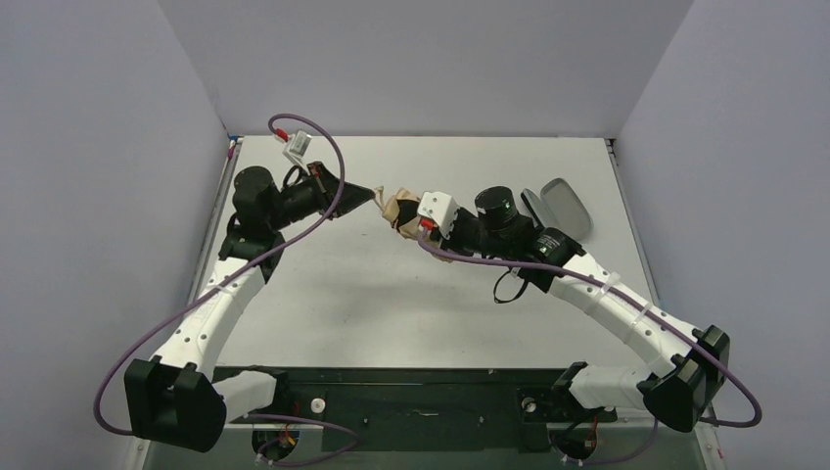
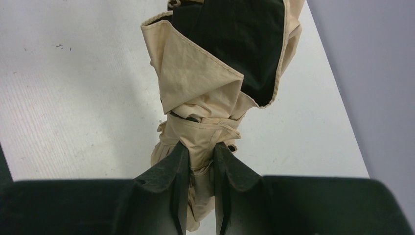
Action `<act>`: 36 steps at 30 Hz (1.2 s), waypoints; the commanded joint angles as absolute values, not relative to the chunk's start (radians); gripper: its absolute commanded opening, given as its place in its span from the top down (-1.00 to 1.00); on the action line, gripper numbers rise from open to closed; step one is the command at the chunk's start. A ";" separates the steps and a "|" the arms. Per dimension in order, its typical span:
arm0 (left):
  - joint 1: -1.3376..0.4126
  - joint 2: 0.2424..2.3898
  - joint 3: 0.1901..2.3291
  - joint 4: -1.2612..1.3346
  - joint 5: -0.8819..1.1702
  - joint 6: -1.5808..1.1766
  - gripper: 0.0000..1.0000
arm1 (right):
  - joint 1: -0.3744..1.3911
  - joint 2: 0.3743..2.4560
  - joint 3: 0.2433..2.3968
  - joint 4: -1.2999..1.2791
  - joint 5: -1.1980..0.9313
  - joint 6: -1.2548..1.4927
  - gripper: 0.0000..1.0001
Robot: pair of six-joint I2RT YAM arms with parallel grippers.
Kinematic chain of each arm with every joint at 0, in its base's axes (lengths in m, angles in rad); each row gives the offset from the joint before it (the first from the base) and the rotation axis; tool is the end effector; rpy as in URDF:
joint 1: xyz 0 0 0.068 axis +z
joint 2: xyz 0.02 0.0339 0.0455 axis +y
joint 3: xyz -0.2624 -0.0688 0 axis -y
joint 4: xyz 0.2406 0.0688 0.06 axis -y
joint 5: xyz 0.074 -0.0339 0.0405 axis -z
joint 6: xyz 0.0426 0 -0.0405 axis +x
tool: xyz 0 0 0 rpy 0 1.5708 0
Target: Open the umbrella
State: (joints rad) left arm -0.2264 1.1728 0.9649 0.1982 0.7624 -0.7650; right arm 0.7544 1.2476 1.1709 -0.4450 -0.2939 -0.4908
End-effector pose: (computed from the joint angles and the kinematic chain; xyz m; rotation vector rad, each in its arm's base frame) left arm 0.2574 -0.0895 0.3634 0.1902 1.7451 -1.3438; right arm 0.1961 0.2012 0.3465 -1.3668 1.5965 0.4665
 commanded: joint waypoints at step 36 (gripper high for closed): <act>-0.031 1.136 1.128 -0.004 0.802 -0.310 0.45 | 0.597 1.189 1.001 -0.594 -0.414 -0.655 1.00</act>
State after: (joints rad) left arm -0.0116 1.1290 1.0683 0.1074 0.6548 -0.5549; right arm 0.6025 1.1782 0.9520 -0.5819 -0.3340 -0.6445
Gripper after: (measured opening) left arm 0.128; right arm 0.151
